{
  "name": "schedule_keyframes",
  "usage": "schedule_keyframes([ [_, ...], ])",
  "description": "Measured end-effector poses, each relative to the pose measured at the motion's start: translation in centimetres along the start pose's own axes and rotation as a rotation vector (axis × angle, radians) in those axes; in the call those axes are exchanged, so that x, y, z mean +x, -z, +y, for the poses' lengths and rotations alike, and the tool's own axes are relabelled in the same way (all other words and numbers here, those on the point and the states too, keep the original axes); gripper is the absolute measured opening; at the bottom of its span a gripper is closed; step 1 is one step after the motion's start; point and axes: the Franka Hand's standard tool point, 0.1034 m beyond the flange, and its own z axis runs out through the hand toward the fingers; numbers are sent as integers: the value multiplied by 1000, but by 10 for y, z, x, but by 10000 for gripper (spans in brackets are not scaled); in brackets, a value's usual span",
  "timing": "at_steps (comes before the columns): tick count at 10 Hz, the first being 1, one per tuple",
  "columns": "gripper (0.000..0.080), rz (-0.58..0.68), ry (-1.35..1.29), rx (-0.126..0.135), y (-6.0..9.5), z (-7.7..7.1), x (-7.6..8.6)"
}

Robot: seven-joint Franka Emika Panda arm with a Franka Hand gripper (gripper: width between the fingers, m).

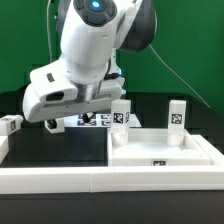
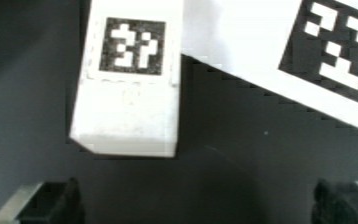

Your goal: Assemble square table

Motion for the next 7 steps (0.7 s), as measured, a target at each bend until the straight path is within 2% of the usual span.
schedule_keyframes([
  [2,649,-151,32,-6,-4,17,-9],
  [3,649,-177,34,0,-4,18,-9],
  [4,649,-241,30,18,-5,17,-13],
  [6,649,-308,37,26,-10,14,-7],
  [7,649,-291,49,23,-11,17,-5],
])
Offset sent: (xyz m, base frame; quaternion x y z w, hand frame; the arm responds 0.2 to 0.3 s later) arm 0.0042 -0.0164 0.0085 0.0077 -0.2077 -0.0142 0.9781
